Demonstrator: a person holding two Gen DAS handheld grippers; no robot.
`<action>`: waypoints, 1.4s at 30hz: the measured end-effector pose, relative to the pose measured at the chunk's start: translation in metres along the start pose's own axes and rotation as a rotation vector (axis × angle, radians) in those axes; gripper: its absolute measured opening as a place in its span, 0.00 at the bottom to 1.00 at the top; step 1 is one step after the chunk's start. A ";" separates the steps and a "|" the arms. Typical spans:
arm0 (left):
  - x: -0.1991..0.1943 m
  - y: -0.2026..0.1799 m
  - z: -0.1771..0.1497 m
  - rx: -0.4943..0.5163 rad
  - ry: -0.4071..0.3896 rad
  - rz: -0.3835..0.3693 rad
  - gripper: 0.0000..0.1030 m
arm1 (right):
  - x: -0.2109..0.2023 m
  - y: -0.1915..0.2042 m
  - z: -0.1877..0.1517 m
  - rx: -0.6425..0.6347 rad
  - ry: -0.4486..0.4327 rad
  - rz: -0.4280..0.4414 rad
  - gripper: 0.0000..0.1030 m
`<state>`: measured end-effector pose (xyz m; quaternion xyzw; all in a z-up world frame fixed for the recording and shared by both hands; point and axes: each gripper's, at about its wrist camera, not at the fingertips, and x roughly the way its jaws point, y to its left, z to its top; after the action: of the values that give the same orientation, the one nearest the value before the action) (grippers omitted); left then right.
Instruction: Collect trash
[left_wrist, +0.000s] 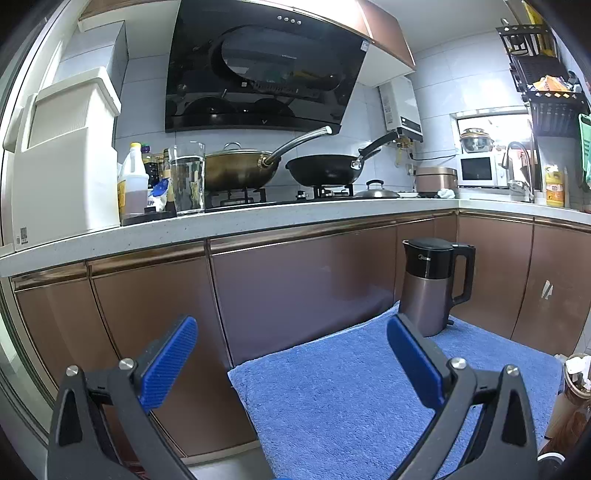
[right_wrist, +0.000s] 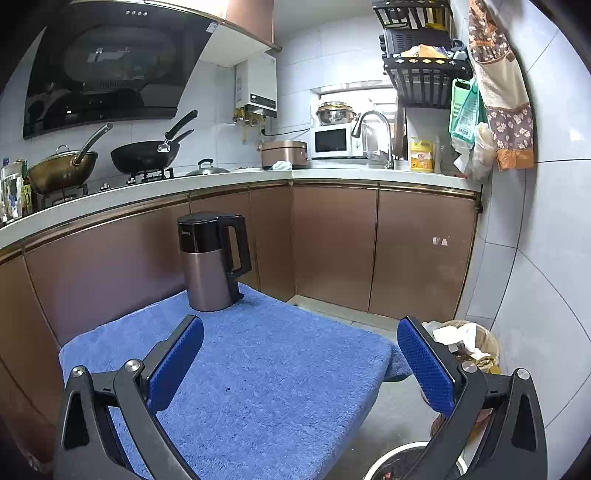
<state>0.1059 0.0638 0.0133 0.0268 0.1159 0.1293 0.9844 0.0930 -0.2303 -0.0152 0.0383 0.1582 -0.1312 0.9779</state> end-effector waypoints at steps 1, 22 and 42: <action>0.000 0.000 0.000 0.000 0.001 -0.002 1.00 | 0.000 0.000 0.000 0.000 0.001 0.001 1.00; -0.004 -0.004 -0.001 -0.004 0.004 -0.025 1.00 | -0.001 -0.005 -0.005 -0.005 0.014 0.001 1.00; -0.020 -0.032 -0.003 0.044 -0.018 -0.139 1.00 | -0.014 -0.024 -0.013 0.008 0.005 -0.049 1.00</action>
<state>0.0943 0.0273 0.0118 0.0416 0.1116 0.0578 0.9912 0.0702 -0.2488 -0.0241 0.0388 0.1609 -0.1555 0.9739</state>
